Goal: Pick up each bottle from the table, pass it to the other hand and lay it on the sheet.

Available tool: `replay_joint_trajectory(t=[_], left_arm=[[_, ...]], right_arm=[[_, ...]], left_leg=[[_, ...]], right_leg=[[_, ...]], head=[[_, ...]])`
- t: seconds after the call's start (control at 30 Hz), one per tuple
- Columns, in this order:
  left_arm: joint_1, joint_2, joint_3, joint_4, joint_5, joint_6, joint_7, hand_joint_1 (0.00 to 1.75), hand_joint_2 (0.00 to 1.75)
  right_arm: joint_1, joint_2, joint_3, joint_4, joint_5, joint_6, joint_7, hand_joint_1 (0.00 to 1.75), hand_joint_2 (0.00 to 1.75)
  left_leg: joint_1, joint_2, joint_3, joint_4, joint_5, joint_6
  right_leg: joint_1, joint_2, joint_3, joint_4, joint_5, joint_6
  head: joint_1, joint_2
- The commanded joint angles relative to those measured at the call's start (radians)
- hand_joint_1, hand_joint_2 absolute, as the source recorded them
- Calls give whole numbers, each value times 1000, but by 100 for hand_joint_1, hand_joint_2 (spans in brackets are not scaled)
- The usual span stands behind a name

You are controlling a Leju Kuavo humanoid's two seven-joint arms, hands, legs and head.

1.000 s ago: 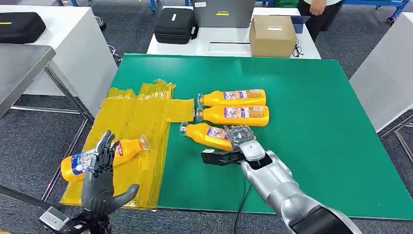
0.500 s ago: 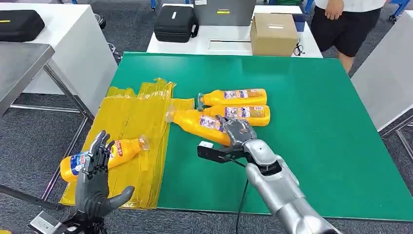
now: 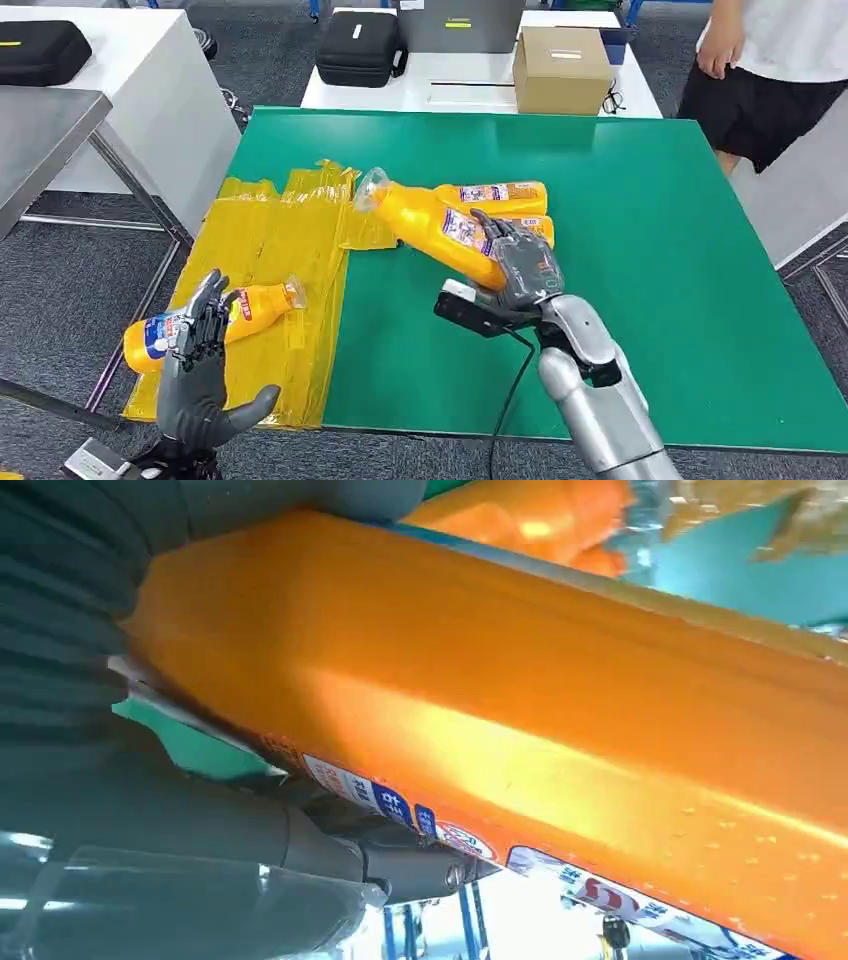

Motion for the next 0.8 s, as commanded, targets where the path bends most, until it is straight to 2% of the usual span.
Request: replay_joint_trajectory(t=[0.03, 0.17, 0.33, 0.53, 0.8], left_arm=[[-72, -70, 40, 122, -5, 21, -22, 0, 175], [-78, -75, 38, 132, 13, 19, -22, 0, 175], [-174, -85, 42, 259, 136, -61, -22, 0, 175], [-259, -70, 54, 365, 340, -187, 30, 0, 175], [-251, -51, 24, 411, 398, -218, 24, 0, 175]], right_arm=[[111, 9, -68, -5, -27, 2, -54, 175, 175], [118, 12, -66, -2, -25, -2, -58, 175, 175], [141, 33, -44, 28, -7, 3, -51, 175, 175], [188, 27, -59, -46, -24, -3, -39, 175, 175], [262, 9, -98, -168, -77, 17, -55, 175, 175]], left_leg=[[2, -4, 4, -2, -1, -2], [2, -4, 4, -1, -1, -2], [0, -3, 1, -2, 1, -1], [1, -4, 2, -1, 0, -2], [2, -4, 4, -1, -1, -2]], right_leg=[[1, -3, 6, -3, -1, -1], [2, -3, 6, -2, -1, -2], [0, -3, 2, -2, 0, -1], [1, -4, 4, -2, -1, -1], [2, -3, 5, -2, -2, -2]], head=[[0, 0], [0, 0], [0, 0], [0, 0], [0, 0]])
